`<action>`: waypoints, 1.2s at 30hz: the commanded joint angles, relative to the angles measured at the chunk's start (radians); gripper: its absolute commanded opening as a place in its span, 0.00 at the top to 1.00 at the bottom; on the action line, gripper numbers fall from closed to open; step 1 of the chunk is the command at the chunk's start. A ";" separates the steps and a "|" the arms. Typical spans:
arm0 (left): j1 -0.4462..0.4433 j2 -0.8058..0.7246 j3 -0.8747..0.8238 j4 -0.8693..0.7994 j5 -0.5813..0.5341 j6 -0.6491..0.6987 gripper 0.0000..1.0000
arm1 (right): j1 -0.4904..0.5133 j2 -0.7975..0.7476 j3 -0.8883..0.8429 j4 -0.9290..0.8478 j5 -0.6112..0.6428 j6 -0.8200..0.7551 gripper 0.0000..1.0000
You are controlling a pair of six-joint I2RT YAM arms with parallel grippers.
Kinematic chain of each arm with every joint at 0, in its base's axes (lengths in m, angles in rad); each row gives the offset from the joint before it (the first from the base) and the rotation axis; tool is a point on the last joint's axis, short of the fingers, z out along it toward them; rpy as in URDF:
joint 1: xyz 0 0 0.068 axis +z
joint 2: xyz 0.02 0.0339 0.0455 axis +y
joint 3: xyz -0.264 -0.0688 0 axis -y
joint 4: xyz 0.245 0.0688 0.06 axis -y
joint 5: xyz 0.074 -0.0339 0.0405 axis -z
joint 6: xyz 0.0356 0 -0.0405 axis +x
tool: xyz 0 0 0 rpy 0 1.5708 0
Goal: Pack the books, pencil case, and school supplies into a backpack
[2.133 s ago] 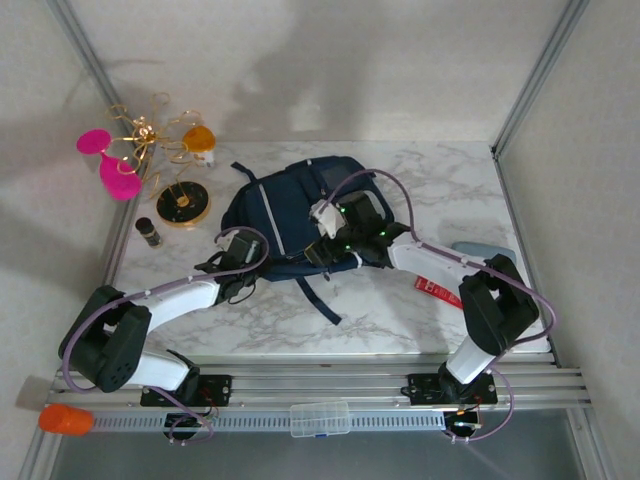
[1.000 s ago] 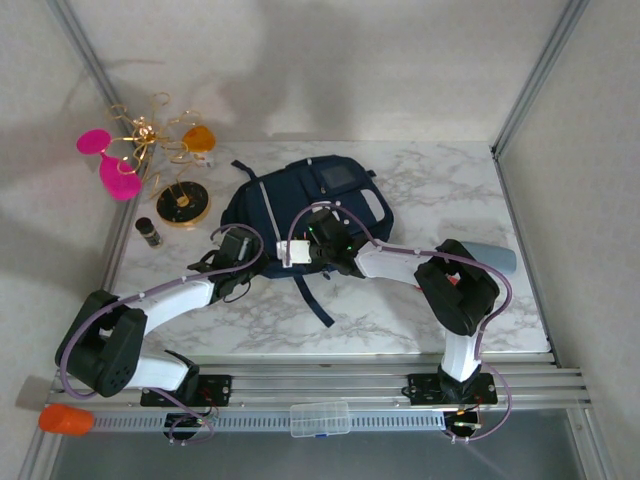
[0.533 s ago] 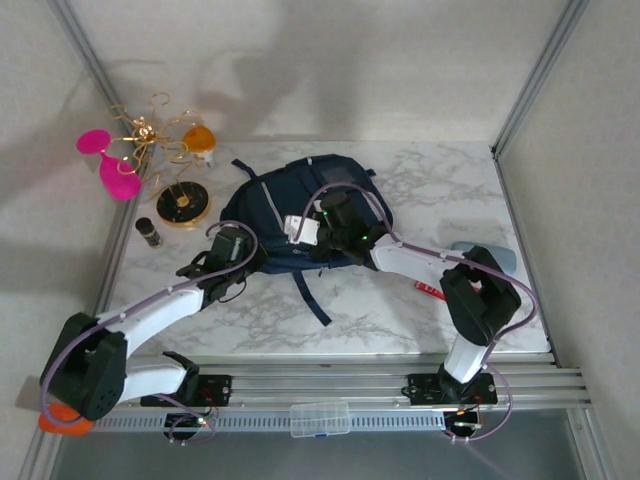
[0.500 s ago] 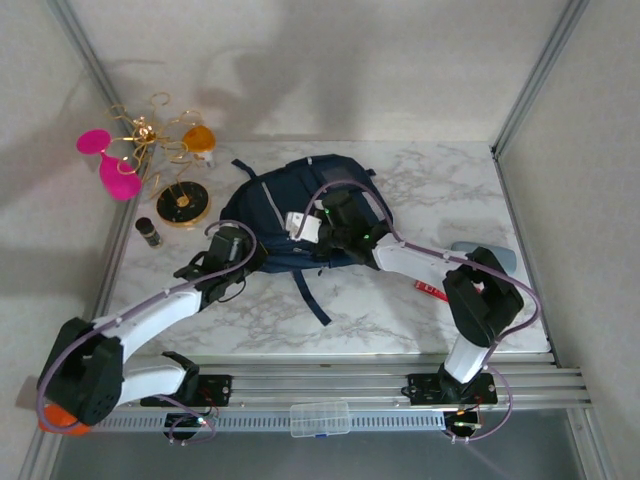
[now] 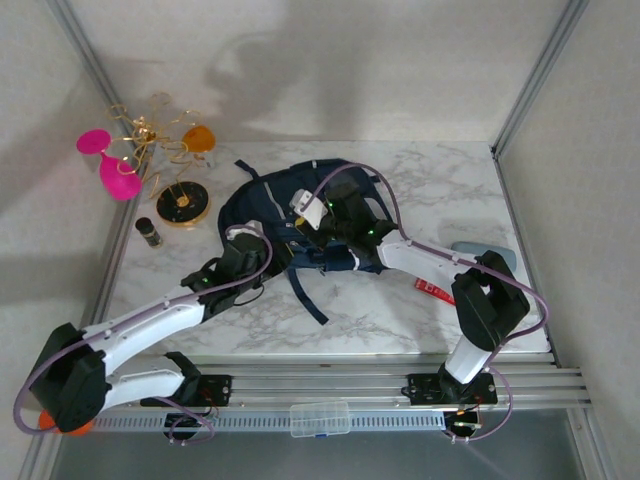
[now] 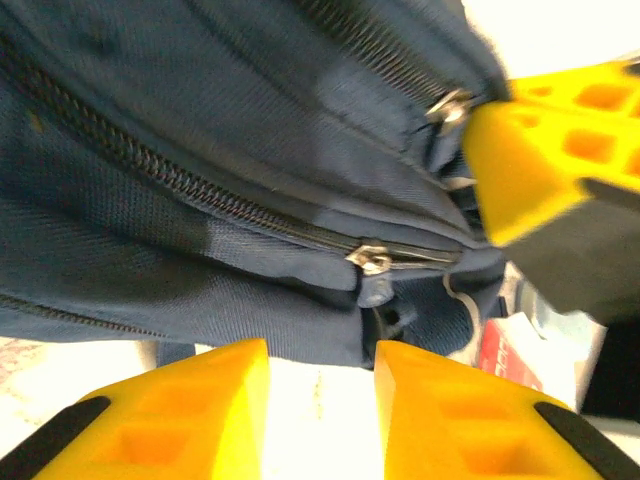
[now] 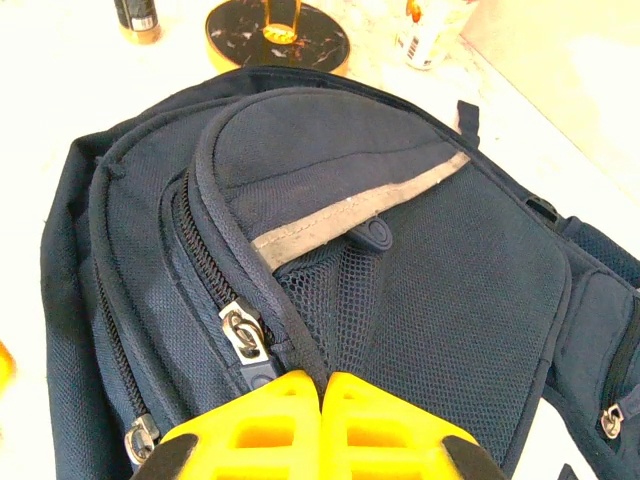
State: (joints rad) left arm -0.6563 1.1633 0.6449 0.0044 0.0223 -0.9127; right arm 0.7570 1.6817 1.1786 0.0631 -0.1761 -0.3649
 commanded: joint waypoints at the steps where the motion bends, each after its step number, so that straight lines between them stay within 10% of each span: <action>1: 0.027 0.050 0.044 0.005 -0.046 0.019 0.68 | 0.004 -0.013 0.092 0.047 0.011 0.134 1.00; 15: 0.154 0.050 0.105 -0.004 0.148 0.339 0.69 | 0.032 0.034 0.202 -0.084 0.016 0.252 1.00; 36: -0.052 0.180 0.295 -0.318 -0.246 0.099 0.66 | 0.031 0.113 0.331 -0.103 -0.036 0.289 1.00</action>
State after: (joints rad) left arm -0.7055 1.3254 0.8845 -0.2466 -0.1165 -0.8017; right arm 0.7776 1.8080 1.4456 -0.1398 -0.1810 -0.1070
